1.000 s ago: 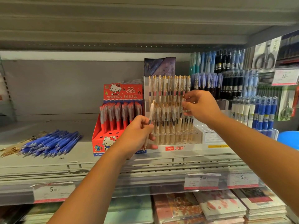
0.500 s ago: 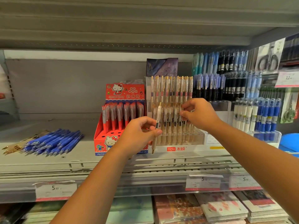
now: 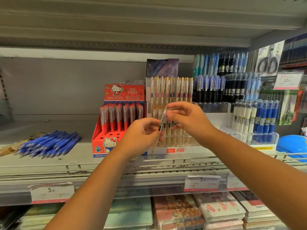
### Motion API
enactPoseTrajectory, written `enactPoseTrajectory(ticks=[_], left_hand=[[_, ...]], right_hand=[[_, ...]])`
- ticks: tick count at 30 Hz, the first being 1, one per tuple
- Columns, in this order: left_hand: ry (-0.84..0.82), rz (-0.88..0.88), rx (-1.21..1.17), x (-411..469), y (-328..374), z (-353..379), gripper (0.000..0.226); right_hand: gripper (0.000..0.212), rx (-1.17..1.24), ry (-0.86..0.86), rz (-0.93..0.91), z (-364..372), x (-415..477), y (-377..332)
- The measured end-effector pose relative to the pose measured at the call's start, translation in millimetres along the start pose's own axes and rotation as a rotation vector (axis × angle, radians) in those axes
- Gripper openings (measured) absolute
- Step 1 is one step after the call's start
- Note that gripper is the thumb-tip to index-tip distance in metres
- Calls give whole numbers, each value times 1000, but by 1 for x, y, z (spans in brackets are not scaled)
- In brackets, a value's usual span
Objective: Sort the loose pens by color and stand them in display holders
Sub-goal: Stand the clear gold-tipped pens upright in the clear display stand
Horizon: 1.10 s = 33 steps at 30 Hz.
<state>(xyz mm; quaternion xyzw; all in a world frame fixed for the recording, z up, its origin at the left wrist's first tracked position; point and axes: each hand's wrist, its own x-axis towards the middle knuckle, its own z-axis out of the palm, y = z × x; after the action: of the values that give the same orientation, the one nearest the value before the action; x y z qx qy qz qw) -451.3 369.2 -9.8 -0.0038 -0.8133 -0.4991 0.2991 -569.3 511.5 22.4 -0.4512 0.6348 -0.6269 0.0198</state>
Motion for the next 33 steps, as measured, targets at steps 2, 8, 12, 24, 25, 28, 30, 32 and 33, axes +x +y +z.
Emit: enactPoseTrajectory(ticks=[2,8,12,24,25,28,30,32,33], left_hand=[[-19,40,33,-1,3,2,29],[60,197,431,6,16,14,26],[150,353,812,21,24,14,40],[-21,269,1309,77,17,30,96],[-21,271,1316,78,15,31,96],[11,301,1345,77,10,32,95],[27,315,1350,76,8,33,95],[33,317,1337,76,7,34,95],[35,317,1328,75,6,34,94]], right_hand=[[24,18,-16,-18,1,-2,-1],[23,57,42,-76,-10,-2,-6],[23,57,160,-117,-30,4,-10],[21,-236,330,-171,-61,31,18],[20,-247,331,-172,-61,33,21],[22,-275,311,-159,-59,36,30],[23,-313,283,-147,-58,37,35],[21,-367,250,-137,-56,36,41],[21,-394,229,-129,-54,34,44]])
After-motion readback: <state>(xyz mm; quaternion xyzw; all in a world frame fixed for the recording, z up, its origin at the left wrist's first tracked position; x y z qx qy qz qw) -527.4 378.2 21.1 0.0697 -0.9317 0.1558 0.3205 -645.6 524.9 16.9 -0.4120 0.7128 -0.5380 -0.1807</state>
